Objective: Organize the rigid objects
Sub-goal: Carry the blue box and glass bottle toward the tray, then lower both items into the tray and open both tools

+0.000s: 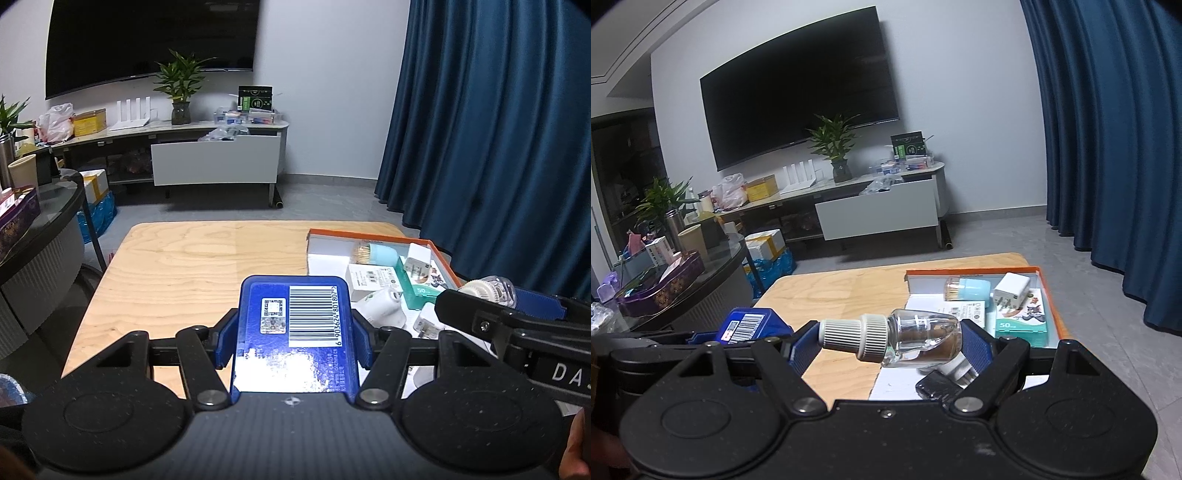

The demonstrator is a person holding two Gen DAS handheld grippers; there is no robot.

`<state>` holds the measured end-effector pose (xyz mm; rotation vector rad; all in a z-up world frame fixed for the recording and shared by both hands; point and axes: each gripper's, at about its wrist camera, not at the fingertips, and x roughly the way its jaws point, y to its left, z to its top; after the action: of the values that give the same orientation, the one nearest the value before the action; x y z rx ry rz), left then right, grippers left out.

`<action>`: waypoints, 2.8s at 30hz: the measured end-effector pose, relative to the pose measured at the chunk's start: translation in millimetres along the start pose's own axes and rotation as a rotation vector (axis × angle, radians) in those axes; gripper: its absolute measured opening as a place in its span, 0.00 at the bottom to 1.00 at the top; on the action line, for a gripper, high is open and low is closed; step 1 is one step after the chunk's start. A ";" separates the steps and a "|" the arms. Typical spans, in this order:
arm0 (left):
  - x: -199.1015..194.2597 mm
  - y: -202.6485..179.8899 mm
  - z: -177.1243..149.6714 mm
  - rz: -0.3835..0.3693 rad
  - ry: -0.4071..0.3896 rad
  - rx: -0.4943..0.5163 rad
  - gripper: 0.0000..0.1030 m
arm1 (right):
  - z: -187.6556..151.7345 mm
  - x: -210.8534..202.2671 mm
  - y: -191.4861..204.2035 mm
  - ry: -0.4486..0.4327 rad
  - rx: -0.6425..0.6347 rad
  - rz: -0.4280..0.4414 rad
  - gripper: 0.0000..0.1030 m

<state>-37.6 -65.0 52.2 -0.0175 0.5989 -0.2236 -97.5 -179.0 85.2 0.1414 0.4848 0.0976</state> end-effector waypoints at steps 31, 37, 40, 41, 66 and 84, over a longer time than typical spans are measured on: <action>28.3 -31.7 10.2 -0.112 0.045 0.064 0.60 | 9.3 -3.8 -59.4 -0.021 0.081 -0.143 0.93; 30.3 -38.7 12.1 -0.129 0.049 0.081 0.60 | 12.8 -1.4 -64.6 -0.020 0.085 -0.150 0.93; 31.7 -40.6 13.8 -0.135 0.049 0.086 0.60 | 15.4 0.6 -65.4 -0.021 0.084 -0.153 0.93; 32.3 -41.2 13.5 -0.136 0.050 0.086 0.60 | 16.1 1.1 -65.7 -0.021 0.084 -0.154 0.93; 48.8 -42.4 23.3 -0.136 0.059 0.083 0.60 | 20.5 12.2 -70.3 -0.008 0.088 -0.160 0.93; 72.3 -38.9 30.0 -0.134 0.095 0.072 0.60 | 18.5 36.5 -76.4 0.042 0.108 -0.174 0.93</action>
<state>29.3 -119.9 39.9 0.0232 0.6842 -0.3774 -52.1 -251.8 72.6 0.2029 0.5424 -0.0958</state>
